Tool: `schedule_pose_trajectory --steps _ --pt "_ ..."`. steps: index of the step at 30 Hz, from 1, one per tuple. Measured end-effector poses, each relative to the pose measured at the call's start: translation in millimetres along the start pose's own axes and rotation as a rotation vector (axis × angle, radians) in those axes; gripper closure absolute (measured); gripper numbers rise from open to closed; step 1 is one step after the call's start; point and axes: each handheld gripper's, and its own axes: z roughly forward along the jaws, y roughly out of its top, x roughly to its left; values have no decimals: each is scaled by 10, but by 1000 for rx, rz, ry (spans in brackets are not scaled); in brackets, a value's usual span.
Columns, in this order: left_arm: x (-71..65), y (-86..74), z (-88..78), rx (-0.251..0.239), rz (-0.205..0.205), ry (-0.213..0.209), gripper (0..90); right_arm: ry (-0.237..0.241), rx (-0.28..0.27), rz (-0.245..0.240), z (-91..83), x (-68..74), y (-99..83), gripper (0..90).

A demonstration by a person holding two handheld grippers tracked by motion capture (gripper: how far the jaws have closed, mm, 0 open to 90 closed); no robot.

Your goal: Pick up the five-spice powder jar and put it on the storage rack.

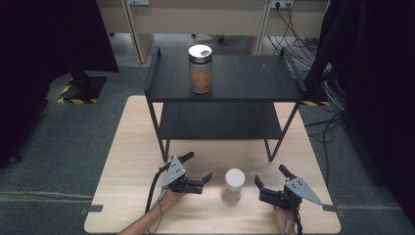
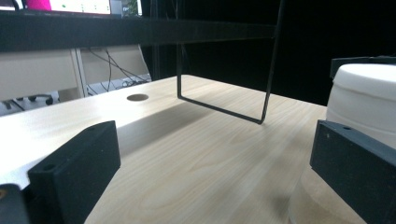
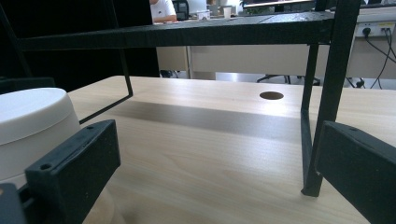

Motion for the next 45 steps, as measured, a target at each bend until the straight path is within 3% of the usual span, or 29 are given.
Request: schedule_pose_trajectory --steps 5,23,45 --pt "0 -66 16 17 8 16 11 0 0 0 -3 0 1 4" --pt "39 -143 20 29 -43 65 5 4 -1 -3 -10 -3 2 4" --pt "21 -151 23 26 -20 53 4 17 -1 -4 -14 -19 -3 4"
